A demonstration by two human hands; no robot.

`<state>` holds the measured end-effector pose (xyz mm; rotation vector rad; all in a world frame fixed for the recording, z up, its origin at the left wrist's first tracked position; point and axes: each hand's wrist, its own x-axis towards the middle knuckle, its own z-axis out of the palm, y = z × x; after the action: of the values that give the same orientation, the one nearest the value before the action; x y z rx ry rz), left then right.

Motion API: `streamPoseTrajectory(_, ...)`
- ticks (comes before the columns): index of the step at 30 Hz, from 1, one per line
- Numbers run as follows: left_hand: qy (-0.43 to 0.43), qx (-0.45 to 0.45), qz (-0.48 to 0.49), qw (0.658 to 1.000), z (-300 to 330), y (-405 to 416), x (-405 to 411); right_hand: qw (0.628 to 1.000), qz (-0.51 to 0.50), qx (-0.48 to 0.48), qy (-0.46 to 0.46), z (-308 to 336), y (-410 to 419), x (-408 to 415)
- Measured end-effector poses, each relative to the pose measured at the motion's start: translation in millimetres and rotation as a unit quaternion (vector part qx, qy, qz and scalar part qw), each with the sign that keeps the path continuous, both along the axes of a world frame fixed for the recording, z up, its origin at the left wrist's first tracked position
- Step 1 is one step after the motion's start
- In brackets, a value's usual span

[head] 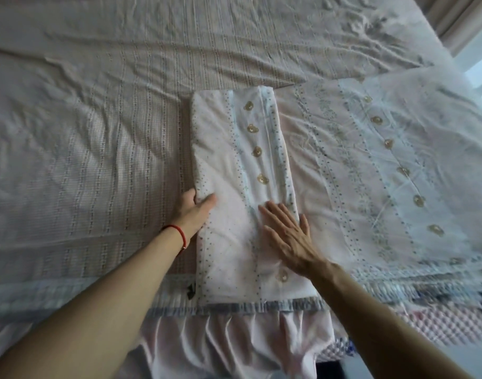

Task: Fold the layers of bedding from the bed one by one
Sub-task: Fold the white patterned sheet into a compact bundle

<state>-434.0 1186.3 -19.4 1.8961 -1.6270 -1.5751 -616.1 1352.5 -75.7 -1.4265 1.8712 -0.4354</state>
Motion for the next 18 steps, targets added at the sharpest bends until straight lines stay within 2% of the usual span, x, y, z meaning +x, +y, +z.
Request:
streamPoseTrajectory(5, 0.046, -0.075, -0.052, 0.995, 42.5, 6.0, -44.7, 0.970, -0.133, -0.040, -0.198, 39.0, -0.6, -31.2)
streamPoseTrajectory(10, 0.116, -0.160, -0.138, 0.971, 86.3, 40.5, -129.3, 0.926, -0.193, -0.064, -0.318, 68.2, 16.7, -72.9)
streamPoseTrajectory(14, 0.107, -0.223, -0.200, 0.948, 95.4, 84.9, -214.8, 0.869, -0.264, -0.076, -0.411, 95.9, 48.9, -118.7)
streamPoseTrajectory(18, 0.088, -0.161, -0.295, 0.938, 79.0, 125.1, -279.2, 0.791, -0.361, -0.085, -0.486, 111.7, 85.9, -169.7)
